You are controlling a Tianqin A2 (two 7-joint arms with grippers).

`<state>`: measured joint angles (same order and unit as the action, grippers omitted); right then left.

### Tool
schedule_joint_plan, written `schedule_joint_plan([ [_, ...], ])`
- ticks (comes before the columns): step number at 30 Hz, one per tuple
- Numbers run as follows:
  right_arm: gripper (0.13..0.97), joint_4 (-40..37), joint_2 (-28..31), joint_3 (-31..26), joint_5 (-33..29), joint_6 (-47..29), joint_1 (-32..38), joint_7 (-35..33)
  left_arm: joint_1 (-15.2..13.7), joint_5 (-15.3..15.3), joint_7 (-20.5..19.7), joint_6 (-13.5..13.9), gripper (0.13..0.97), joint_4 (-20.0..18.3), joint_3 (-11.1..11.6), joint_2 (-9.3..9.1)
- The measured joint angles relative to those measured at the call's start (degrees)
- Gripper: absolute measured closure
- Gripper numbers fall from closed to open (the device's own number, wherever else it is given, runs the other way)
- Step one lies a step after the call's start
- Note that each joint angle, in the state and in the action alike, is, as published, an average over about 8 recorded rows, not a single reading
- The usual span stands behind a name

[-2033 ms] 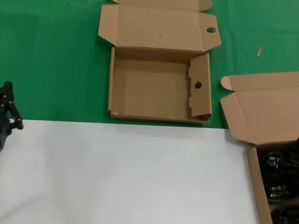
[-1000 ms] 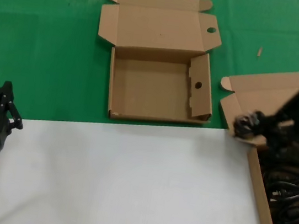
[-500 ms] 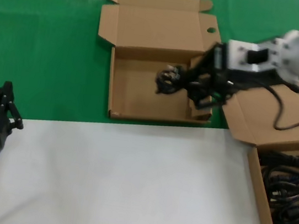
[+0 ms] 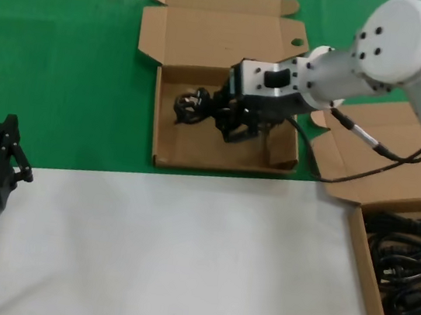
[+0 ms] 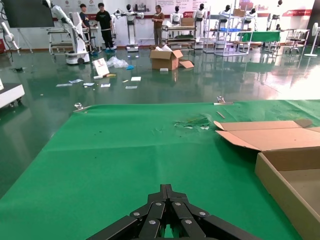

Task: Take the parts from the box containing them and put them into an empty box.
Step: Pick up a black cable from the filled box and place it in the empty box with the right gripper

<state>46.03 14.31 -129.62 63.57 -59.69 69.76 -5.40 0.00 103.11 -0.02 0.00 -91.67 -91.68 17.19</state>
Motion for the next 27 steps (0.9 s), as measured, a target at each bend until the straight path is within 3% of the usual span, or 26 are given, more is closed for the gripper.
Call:
schedule_joint_plan([
  [6,0.917,-8.39,-3.97,-0.13,0.40,3.87,1.52,-3.82,0.00,0.00,0.00,0.00,0.957,0.00,0.00,0.00],
  [12,0.913,-10.14,-4.60,-0.36,0.43,5.30,1.37,-5.16,0.00,0.00,0.00,0.00,0.957,0.00,0.00,0.00],
  [21,0.830,-7.13,-2.81,0.34,1.02,5.81,-0.22,-3.90,0.00,0.00,0.00,0.00,0.957,0.00,0.00,0.00],
  [27,0.720,2.22,0.97,1.89,2.18,4.02,-3.46,1.51,0.00,0.00,0.00,0.00,0.957,0.00,0.00,0.00],
])
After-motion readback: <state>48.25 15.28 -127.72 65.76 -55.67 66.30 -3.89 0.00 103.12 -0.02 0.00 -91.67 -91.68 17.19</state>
